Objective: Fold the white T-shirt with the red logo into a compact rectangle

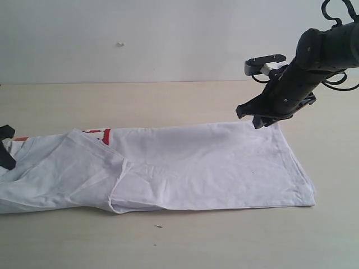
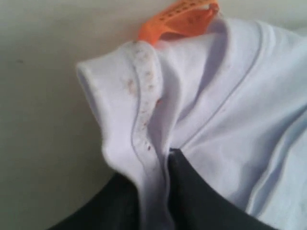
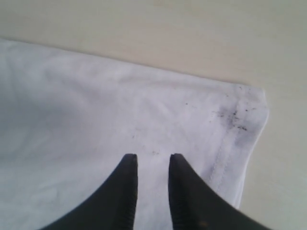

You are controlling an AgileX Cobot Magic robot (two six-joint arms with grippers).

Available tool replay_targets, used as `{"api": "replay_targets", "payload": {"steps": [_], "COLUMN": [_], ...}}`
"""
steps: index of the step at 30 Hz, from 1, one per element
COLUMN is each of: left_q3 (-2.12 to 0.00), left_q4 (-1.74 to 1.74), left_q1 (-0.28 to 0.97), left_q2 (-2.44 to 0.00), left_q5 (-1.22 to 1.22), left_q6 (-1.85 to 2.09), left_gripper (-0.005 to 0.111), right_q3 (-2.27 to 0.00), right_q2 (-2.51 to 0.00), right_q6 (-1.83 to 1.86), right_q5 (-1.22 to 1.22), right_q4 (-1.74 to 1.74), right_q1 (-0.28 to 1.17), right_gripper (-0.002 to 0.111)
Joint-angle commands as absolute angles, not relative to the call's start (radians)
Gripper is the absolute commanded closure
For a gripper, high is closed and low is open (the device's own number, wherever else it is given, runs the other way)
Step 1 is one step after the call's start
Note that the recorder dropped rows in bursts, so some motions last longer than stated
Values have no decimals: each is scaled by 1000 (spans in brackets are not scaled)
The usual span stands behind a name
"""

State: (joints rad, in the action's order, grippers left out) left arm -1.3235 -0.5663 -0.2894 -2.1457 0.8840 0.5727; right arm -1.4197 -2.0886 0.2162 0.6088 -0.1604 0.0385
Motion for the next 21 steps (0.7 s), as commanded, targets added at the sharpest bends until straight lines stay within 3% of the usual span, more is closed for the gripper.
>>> {"api": "replay_targets", "payload": {"steps": [1, 2, 10, 21], "left_q3": [-1305, -1305, -1312, -1553], "left_q4": [-543, -543, -645, -648], "left_q1": [-289, -289, -223, 194], "left_q2": [-2156, -2148, -1966, -1831], "left_q5": [900, 897, 896, 966], "left_q6": [601, 601, 578, 357], "left_gripper": [102, 107, 107, 107], "right_q3": [-1425, -1425, -1436, -1617], "right_q2": [-2083, -2083, -2081, -1955], "right_q6": [226, 226, 222, 186], "right_q5": [606, 606, 615, 847], "right_q4": [-165, -165, -124, -143], "right_q1": [35, 35, 35, 8], "right_gripper": [86, 86, 91, 103]}}
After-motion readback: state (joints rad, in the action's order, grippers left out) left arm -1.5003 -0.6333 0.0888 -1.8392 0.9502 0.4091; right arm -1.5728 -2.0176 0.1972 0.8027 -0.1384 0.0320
